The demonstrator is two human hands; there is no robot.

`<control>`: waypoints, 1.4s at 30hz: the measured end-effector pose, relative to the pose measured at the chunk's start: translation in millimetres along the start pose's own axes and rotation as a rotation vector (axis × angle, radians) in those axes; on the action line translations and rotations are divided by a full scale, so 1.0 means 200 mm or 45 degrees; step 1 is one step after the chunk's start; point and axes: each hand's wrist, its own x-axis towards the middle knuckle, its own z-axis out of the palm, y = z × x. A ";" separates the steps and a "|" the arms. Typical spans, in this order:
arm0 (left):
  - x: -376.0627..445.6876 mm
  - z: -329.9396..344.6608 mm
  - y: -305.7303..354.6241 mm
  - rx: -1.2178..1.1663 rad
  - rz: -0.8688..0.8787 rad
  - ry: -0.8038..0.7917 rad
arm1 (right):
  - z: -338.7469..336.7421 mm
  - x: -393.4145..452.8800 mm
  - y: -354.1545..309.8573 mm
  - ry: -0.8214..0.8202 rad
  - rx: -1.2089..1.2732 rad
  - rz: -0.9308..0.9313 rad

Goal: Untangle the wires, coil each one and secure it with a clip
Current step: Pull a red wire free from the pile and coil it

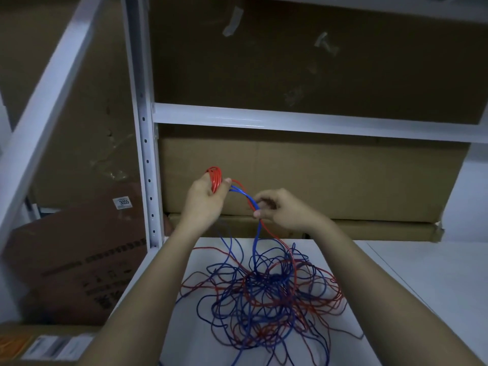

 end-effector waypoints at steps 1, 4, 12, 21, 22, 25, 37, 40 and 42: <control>0.00 0.00 0.00 0.012 -0.005 -0.010 | 0.00 0.01 0.00 0.029 0.035 -0.003; 0.02 -0.03 -0.02 0.050 -0.044 -0.013 | 0.04 0.01 0.02 0.209 0.065 -0.051; 0.06 -0.06 -0.10 0.034 -0.218 0.210 | 0.18 -0.15 0.26 0.695 -0.823 -0.714; 0.05 -0.04 -0.06 -0.048 -0.173 0.039 | 0.14 -0.22 0.21 0.132 -0.312 0.092; 0.04 -0.02 -0.05 -0.059 -0.169 0.021 | 0.14 -0.18 0.19 0.155 -0.247 0.140; 0.03 0.01 -0.01 -0.084 -0.133 -0.035 | 0.17 -0.10 0.17 0.053 -0.327 0.197; 0.02 -0.02 -0.04 -0.137 -0.140 -0.180 | -0.01 0.04 -0.18 0.636 0.759 -0.087; -0.01 -0.01 -0.06 -0.116 -0.146 -0.253 | -0.09 0.04 -0.22 0.773 0.671 -0.162; -0.01 0.00 -0.06 -0.117 -0.146 -0.258 | -0.13 0.03 -0.22 0.825 0.660 -0.187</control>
